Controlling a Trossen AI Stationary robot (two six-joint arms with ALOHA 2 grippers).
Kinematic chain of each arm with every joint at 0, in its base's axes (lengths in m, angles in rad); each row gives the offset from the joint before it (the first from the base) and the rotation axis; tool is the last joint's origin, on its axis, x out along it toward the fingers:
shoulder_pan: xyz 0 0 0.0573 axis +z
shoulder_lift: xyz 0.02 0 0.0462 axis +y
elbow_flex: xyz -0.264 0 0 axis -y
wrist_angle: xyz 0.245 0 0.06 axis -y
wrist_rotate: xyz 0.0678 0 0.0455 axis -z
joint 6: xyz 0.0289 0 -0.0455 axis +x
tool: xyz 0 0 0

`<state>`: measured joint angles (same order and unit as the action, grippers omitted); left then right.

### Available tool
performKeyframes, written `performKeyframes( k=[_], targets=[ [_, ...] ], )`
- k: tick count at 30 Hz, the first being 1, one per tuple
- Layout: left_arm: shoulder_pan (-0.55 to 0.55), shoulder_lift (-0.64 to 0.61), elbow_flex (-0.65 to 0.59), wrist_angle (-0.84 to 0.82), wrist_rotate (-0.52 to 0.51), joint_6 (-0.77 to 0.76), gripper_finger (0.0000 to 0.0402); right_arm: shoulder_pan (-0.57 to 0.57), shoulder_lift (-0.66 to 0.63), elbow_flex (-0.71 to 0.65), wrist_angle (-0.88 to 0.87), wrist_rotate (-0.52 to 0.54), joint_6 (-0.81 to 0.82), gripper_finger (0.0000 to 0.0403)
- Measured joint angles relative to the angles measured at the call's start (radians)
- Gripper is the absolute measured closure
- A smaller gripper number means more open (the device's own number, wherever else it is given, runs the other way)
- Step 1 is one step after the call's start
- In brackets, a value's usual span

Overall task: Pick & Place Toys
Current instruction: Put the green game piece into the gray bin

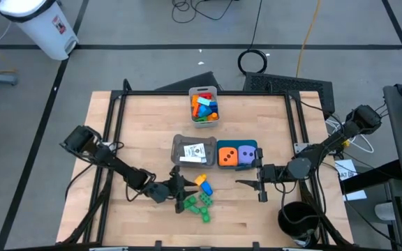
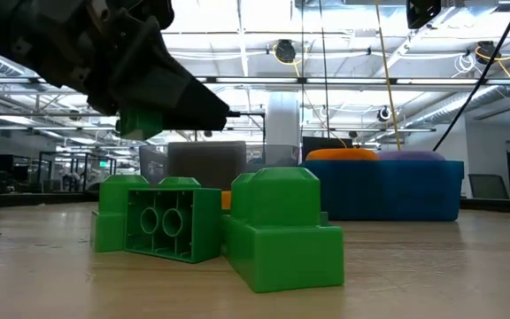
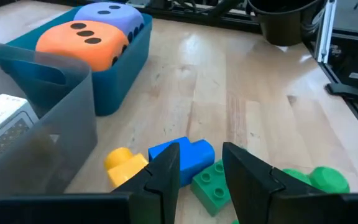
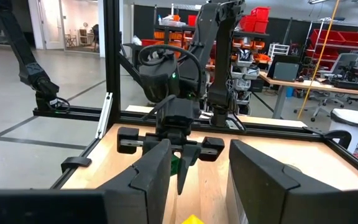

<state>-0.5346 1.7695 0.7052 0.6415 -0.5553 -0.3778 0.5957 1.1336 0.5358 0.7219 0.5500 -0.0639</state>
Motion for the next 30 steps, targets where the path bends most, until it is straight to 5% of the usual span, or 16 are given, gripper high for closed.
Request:
performKeyframes(
  k=[7, 13, 21, 30],
  targets=[
    [0.001, -0.007, 0.0, 0.043, -0.03, 0.01, 0.0282, 0.0, 0.0, 0.0, 0.0, 0.0, 0.0, 0.0248],
    [0.093, -0.154, 0.0, 0.043, -0.04, 0.129, 0.0282, -0.001, 0.0, 0.0, 0.014, 0.0, -0.001, 0.0248],
    [0.405, -0.335, 0.0, 0.047, 0.054, 0.229, 0.0282, -0.04, 0.0, 0.0, 0.013, 0.0, -0.001, 0.0248],
    [0.766, -0.253, 0.074, 0.032, 0.316, 0.157, 0.0282, -0.086, 0.004, 0.0, -0.01, 0.0, -0.001, 0.0248]
  ],
)
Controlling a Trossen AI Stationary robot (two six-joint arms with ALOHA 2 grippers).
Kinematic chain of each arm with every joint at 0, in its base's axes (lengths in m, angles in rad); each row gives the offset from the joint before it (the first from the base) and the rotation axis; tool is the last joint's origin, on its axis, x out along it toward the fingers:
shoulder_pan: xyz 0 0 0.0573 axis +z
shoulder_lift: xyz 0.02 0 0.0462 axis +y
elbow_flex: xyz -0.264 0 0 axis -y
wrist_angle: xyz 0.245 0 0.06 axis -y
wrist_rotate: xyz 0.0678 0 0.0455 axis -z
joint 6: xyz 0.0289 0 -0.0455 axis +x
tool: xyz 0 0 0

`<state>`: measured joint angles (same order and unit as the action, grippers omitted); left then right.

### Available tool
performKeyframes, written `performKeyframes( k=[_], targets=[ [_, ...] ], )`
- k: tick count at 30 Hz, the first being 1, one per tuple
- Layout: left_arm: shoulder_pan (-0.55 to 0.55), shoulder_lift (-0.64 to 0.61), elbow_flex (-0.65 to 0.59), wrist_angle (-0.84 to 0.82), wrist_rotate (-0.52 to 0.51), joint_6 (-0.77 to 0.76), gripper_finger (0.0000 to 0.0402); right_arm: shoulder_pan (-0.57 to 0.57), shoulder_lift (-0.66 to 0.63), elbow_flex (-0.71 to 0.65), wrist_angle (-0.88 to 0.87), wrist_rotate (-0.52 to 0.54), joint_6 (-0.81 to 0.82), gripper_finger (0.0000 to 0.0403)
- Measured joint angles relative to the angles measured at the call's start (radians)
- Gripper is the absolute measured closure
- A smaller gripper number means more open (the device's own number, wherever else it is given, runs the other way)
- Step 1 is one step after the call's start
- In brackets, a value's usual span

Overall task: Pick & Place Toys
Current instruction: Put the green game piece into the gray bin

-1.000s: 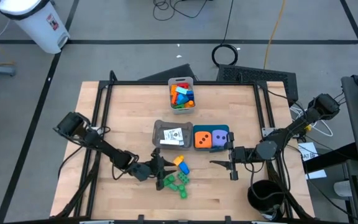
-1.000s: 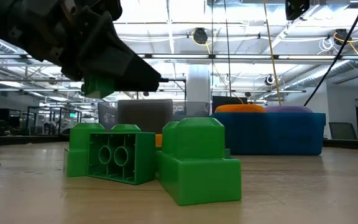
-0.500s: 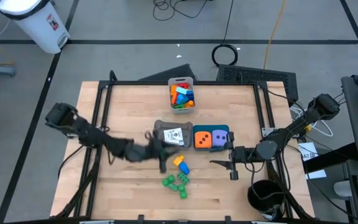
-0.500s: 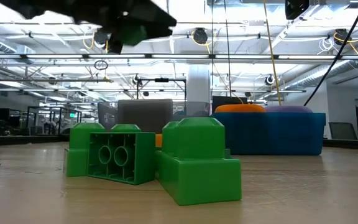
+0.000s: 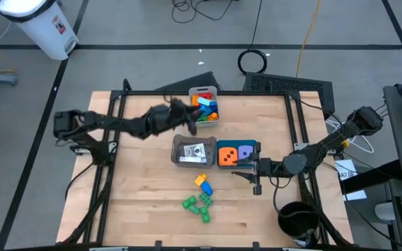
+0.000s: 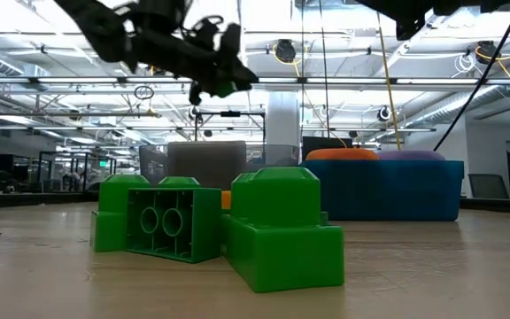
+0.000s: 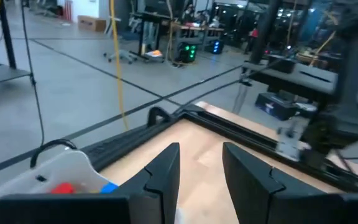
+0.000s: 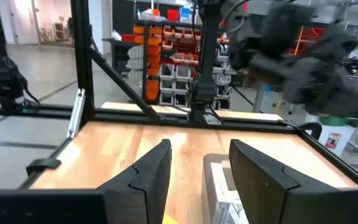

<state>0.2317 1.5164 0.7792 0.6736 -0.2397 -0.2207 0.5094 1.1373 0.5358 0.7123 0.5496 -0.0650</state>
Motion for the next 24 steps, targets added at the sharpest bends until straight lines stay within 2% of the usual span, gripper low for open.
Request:
performKeyframes(
  k=[5, 10, 12, 16, 18, 20, 24],
  targets=[
    [0.132, 0.126, 0.136, -0.101, 0.111, 0.004, 0.0282, -0.02, 0.018, 0.0, -0.012, 0.0, -0.002, 0.0248],
    [0.228, 0.256, 0.263, -0.178, 0.135, 0.02, 0.0282, -0.041, 0.031, 0.0, -0.031, 0.0, 0.0, 0.0248],
    [0.265, 0.297, 0.313, -0.212, 0.156, -0.002, 0.0282, -0.046, 0.033, 0.0, -0.048, -0.001, 0.0, 0.0248],
    [0.321, 0.352, 0.402, -0.333, 0.263, -0.102, 0.0282, -0.045, 0.032, 0.0, -0.051, -0.003, 0.0, 0.0248],
    [0.332, 0.367, 0.427, -0.38, 0.276, -0.124, 0.0281, -0.045, 0.033, 0.0, -0.052, -0.003, 0.0, 0.0248],
    [0.334, 0.375, 0.433, -0.406, 0.255, -0.121, 0.0259, -0.045, 0.033, 0.0, -0.051, -0.003, 0.0, 0.0248],
    [0.33, 0.376, 0.434, -0.429, 0.213, -0.115, 0.0169, -0.045, 0.033, 0.0, -0.055, -0.004, 0.001, 0.0248]
  ],
)
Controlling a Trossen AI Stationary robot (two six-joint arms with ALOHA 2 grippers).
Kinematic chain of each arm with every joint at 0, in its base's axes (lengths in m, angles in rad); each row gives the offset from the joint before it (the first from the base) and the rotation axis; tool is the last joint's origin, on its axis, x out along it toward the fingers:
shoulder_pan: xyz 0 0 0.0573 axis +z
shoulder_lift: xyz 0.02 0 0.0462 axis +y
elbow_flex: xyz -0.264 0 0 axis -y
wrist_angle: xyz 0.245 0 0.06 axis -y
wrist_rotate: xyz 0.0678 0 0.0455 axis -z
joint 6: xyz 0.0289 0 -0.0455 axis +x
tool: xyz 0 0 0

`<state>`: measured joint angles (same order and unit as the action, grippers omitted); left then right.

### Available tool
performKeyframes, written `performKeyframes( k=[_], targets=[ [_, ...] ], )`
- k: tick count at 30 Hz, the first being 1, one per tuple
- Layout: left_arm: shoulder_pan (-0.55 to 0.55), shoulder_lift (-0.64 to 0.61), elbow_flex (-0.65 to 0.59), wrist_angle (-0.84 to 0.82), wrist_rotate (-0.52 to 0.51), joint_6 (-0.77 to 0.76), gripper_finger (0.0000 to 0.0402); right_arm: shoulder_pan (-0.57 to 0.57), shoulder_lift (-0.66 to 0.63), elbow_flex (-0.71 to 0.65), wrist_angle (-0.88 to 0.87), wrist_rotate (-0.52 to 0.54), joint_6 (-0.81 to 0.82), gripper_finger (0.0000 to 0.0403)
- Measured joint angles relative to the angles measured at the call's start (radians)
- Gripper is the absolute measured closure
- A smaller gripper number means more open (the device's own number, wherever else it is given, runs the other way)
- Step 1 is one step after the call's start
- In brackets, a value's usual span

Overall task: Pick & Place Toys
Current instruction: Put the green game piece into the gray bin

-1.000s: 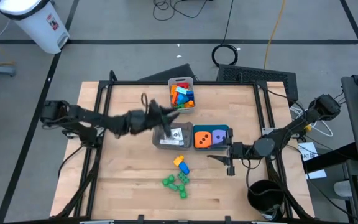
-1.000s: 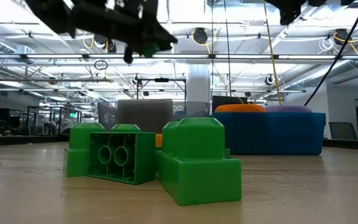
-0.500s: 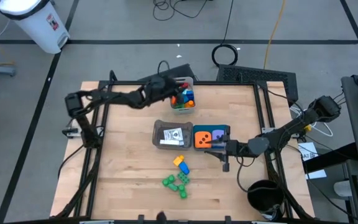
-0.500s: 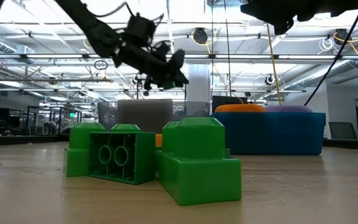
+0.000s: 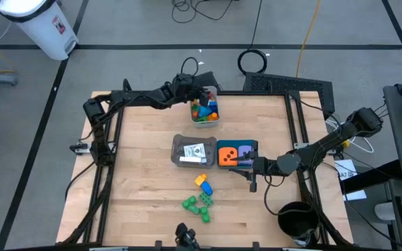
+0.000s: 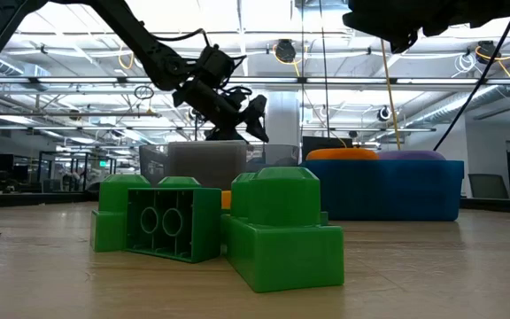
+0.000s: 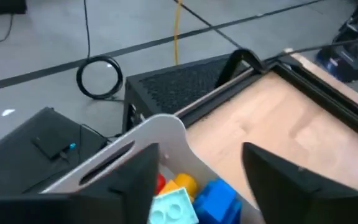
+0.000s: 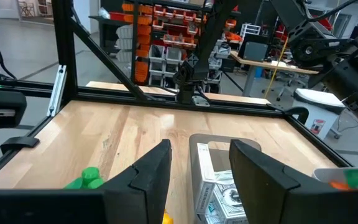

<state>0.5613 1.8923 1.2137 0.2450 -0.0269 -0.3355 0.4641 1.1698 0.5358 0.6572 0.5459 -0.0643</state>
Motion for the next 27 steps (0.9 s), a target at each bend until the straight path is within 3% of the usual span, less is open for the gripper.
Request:
performKeyframes(
  k=[7, 14, 17, 21, 24, 27],
  targets=[
    [-0.001, -0.059, 0.0, -0.083, 0.145, -0.008, 0.0058, 0.002, 0.0, 0.0, -0.004, 0.0, 0.0, 0.0248],
    [-0.072, -0.251, -0.005, -0.347, 0.287, 0.019, 0.0021, 0.003, 0.0, 0.0, 0.011, -0.025, 0.002, 0.0248],
    [-0.179, -0.354, -0.068, -0.351, 0.237, 0.039, 0.0021, 0.009, 0.0, 0.0, 0.027, -0.024, 0.015, 0.0248],
    [-0.387, -0.473, -0.18, -0.278, 0.072, 0.027, 0.0031, 0.032, 0.0, 0.0, 0.045, -0.025, 0.054, 0.0248],
    [-0.552, -0.528, -0.267, -0.201, -0.069, 0.004, 0.004, 0.063, 0.0, 0.0, 0.086, -0.024, 0.055, 0.0247],
    [-0.703, -0.539, -0.348, -0.123, -0.11, -0.044, 0.0047, 0.097, 0.0, 0.0, 0.134, -0.025, 0.057, 0.0241]
  ],
)
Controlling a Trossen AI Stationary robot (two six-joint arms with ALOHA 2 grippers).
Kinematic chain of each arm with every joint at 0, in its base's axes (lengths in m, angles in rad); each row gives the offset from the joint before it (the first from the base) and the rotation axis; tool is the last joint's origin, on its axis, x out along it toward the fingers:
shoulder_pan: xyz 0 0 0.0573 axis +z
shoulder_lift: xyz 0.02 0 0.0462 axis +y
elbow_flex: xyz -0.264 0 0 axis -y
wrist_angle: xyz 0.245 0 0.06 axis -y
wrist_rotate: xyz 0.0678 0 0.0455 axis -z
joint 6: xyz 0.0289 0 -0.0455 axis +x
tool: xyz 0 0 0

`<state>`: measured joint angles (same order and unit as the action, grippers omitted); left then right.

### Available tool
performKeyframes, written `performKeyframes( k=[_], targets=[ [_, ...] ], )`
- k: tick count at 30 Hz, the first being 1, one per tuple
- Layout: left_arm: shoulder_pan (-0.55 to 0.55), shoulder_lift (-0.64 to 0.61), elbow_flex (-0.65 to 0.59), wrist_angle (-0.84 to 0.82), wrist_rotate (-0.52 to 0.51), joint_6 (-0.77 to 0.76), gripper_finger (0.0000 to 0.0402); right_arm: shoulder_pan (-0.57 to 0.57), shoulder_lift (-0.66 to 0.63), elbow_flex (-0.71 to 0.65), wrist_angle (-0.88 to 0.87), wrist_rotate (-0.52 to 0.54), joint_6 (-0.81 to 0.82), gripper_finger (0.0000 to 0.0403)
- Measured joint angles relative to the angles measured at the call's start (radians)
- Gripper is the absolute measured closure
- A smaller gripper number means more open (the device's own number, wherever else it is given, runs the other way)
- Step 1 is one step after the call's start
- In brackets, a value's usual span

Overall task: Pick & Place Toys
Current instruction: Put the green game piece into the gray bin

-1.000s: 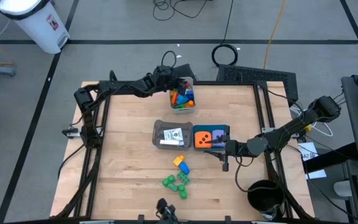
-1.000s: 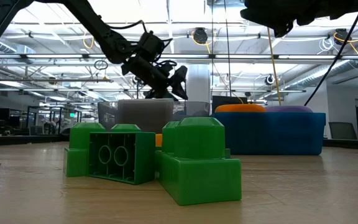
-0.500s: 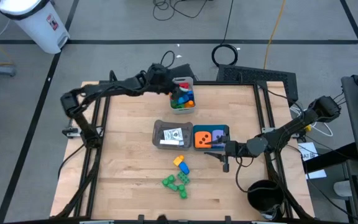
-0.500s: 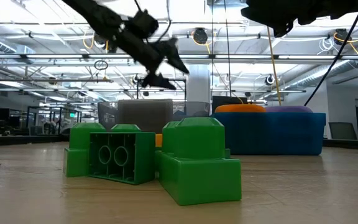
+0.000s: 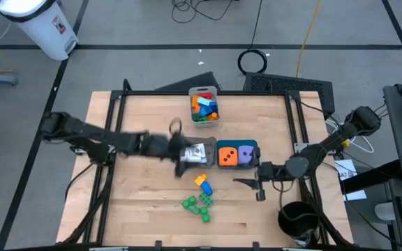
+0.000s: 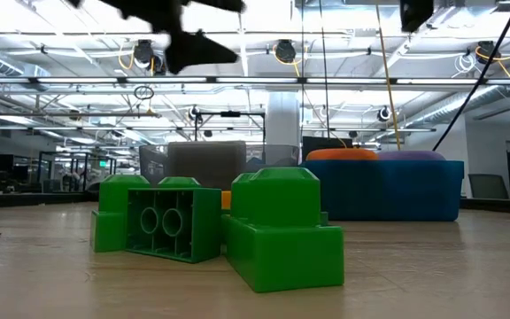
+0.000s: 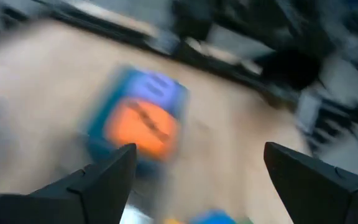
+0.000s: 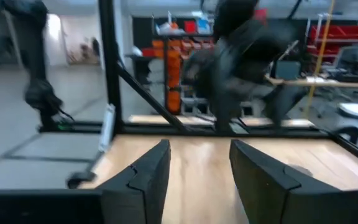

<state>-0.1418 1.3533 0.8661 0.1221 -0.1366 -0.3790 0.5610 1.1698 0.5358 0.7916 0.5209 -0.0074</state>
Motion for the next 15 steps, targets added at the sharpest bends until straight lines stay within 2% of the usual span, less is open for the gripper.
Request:
performKeyframes(
  k=[5, 7, 11, 13, 15],
  targets=[
    [-0.202, 0.013, -0.092, 0.004, 0.044, -0.168, 0.0044, 0.06, 0.0, 0.0, 0.081, 0.001, -0.003, 0.0227],
    [-0.279, 0.015, -0.118, -0.009, 0.021, -0.226, 0.0044, 0.072, 0.0, 0.0, 0.093, 0.0, -0.004, 0.0225],
    [-0.443, 0.028, -0.144, 0.005, -0.204, -0.262, 0.0053, 0.076, 0.0, 0.0, 0.102, 0.002, -0.014, 0.0226],
    [-0.512, 0.052, -0.146, 0.0, -0.317, -0.231, 0.006, 0.075, 0.0, 0.0, 0.102, 0.002, -0.016, 0.0229],
    [-0.56, 0.091, -0.145, 0.046, -0.388, -0.192, 0.0068, 0.067, 0.0, 0.0, 0.101, 0.003, -0.03, 0.0231]
  ],
)
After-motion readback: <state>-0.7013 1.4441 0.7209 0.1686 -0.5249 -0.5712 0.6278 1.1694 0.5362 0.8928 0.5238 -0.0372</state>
